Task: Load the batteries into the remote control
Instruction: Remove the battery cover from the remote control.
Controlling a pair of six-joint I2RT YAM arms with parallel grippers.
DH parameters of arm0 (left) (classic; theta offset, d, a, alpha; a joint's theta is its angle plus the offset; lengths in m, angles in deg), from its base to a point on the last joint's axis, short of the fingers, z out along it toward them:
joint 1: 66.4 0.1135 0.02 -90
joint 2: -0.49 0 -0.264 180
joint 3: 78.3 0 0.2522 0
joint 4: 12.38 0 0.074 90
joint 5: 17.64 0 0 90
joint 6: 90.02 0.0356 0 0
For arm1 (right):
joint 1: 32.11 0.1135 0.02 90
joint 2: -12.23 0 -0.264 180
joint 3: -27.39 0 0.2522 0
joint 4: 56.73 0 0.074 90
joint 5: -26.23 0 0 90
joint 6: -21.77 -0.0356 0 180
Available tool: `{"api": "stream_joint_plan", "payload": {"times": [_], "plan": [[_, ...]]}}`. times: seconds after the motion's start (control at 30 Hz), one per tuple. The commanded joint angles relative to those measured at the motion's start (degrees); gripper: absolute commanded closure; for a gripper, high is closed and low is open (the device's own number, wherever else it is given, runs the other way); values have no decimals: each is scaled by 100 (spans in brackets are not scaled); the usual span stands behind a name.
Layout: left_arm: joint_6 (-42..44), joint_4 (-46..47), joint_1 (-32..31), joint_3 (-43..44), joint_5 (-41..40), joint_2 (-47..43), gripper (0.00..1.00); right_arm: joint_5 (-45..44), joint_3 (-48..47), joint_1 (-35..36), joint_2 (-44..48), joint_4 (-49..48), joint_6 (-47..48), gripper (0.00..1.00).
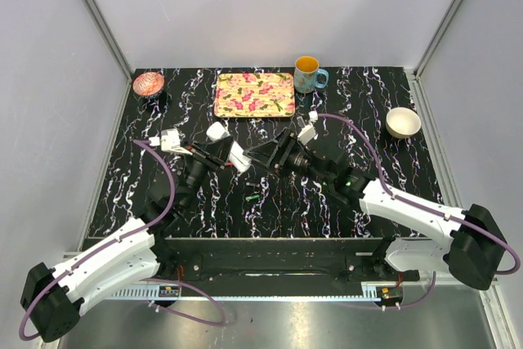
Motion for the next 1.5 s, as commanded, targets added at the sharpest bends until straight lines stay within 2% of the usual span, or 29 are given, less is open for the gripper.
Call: {"api": "stream_joint_plan", "payload": {"times": [0.0,0.3,0.5,1.13,1.27,1.37,1.4,1.47], "plan": [[-91,-64,-50,404,399,-81,100,20,-17,-7,219,-220,83,39],[-337,-126,-50,404,444,-107,100,29,10,-7,289,-123,92,38],[-547,-223,-59,370,277,-63,100,-15,-69,-7,386,114,170,29],[-838,-73,-50,308,153,7,100,3,-262,2,369,474,241,26],[-812,-135,-41,343,39,34,100,-50,-385,-7,588,1019,452,21],[-856,-109,-41,360,39,104,100,-6,-780,2,694,1782,881,19],[-908,-109,-24,361,48,130,100,3,-929,-7,668,2585,1239,19],[-952,-109,2,369,170,165,100,-137,-1412,19,633,3310,1671,19]]}}
